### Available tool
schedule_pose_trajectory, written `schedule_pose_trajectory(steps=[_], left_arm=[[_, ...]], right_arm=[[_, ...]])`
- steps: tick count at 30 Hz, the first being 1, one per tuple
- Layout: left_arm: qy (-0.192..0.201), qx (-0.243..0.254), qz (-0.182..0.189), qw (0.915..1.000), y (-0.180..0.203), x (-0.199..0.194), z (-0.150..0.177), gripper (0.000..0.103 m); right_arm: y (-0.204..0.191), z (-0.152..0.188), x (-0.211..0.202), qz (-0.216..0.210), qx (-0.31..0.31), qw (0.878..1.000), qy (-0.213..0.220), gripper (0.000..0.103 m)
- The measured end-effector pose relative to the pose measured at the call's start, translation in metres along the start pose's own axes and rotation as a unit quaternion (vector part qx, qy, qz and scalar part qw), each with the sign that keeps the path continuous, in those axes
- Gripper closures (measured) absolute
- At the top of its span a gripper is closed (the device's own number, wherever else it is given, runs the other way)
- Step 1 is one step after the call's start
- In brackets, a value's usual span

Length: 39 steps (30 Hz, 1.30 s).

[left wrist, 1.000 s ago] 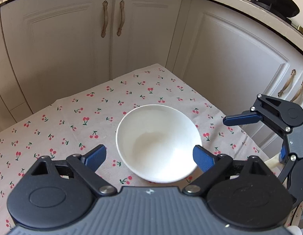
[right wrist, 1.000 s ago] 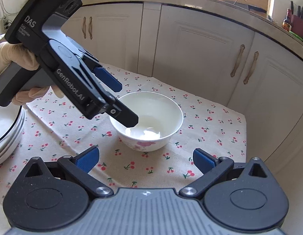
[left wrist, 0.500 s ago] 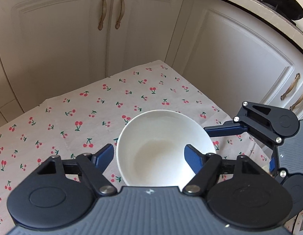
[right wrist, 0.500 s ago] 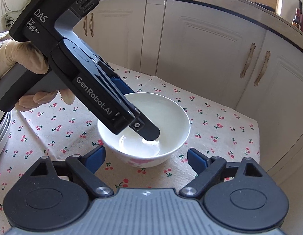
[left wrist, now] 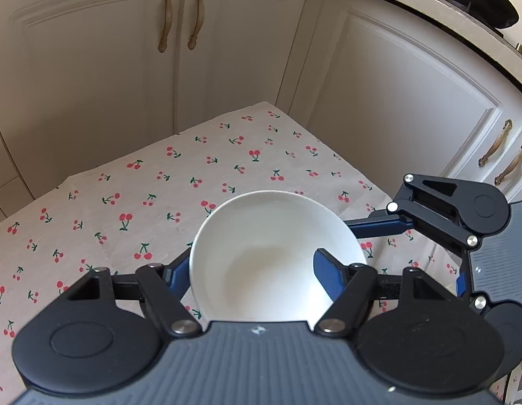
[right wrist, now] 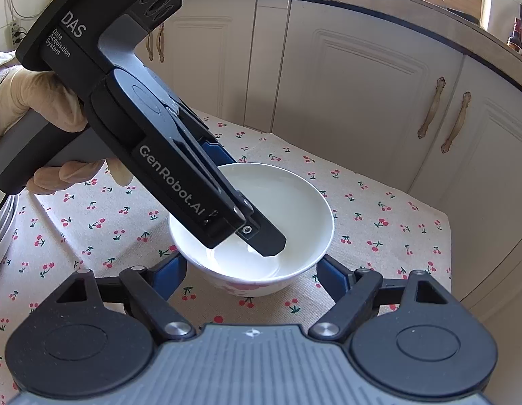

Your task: Organize plates and bowls

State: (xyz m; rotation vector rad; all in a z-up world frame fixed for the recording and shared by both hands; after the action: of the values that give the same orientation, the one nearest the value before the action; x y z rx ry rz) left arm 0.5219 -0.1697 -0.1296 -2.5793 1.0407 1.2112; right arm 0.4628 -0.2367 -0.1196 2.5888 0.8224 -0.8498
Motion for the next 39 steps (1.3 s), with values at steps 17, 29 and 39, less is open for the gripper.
schedule_pose_trajectory(steps=[17, 29, 39], left_arm=[[-0.001, 0.008, 0.003, 1.0, 0.001, 0.002, 0.0, 0.03], [0.006, 0.017, 0.011, 0.9998, 0.027, -0.021, 0.001, 0.03], [0.019, 0.03, 0.017, 0.9992, 0.066, -0.063, 0.004, 0.03]], right_arm=[[-0.002, -0.002, 0.0, 0.003, 0.0, 1.0, 0.001, 0.012], [-0.011, -0.005, -0.032, 0.007, 0.002, 1.0, -0.002, 0.012], [-0.031, -0.005, -0.079, 0.009, 0.013, 1.0, 0.0, 0.012]])
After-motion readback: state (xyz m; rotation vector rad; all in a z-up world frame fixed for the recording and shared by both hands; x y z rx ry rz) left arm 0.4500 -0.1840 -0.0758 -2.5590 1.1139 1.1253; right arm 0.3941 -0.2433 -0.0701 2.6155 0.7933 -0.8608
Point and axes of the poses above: each gripper's, at about its wrist camera, not at the fingertips, and x roughly the way its jaws point, y to its right, z to its underside, the point moved 8 cm from there along x, roughly the way its jaws point, and after that the axes turned 4 degrees about y, right-handed, at the moved point
